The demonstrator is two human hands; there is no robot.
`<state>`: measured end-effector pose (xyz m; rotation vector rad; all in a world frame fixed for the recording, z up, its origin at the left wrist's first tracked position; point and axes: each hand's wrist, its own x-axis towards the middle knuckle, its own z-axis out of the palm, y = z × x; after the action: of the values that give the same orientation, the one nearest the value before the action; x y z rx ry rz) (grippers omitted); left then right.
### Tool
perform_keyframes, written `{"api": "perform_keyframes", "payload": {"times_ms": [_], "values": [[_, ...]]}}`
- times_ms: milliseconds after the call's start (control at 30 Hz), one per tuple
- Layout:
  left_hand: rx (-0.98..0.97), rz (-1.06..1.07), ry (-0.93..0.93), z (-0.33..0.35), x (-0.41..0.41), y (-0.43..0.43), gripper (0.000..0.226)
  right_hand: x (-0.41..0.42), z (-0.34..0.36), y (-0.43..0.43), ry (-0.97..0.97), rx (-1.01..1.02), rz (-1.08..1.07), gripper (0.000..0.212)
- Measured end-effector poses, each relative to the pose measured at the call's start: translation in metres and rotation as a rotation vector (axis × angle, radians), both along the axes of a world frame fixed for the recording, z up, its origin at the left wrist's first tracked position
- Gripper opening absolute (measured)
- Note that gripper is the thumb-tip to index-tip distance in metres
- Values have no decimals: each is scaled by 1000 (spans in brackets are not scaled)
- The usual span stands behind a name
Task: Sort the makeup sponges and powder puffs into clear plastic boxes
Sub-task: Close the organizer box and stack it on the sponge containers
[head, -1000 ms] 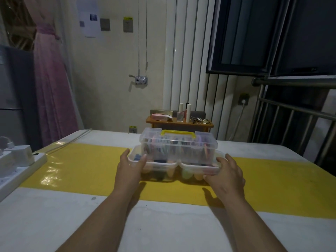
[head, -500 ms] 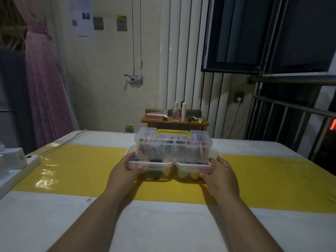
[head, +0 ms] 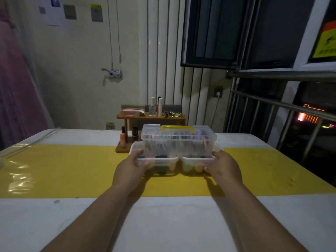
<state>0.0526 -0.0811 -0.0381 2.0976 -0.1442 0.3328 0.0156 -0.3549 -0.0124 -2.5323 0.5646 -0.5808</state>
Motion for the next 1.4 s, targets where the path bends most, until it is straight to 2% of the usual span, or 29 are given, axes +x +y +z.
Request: {"api": "perform_keyframes", "payload": {"times_ms": [167, 467, 600, 933, 1200, 1400], "values": [[54, -16, -33, 0, 0, -53, 46, -12, -2, -46, 82, -171, -113, 55], [93, -59, -43, -1, 4, -150, 50, -20, -10, -131, 73, -134, -170, 52], [94, -58, -51, -3, 7, -168, 49, -17, -11, -147, 45, -81, -160, 49], [71, -50, -76, -10, 12, -179, 50, -14, -17, -154, -18, -54, -169, 51], [103, -50, -93, -15, 13, -183, 51, -18, -11, -151, 92, -171, -261, 51], [75, -68, -84, -15, 14, -184, 52, -18, -14, -149, 130, -147, -233, 57]]}}
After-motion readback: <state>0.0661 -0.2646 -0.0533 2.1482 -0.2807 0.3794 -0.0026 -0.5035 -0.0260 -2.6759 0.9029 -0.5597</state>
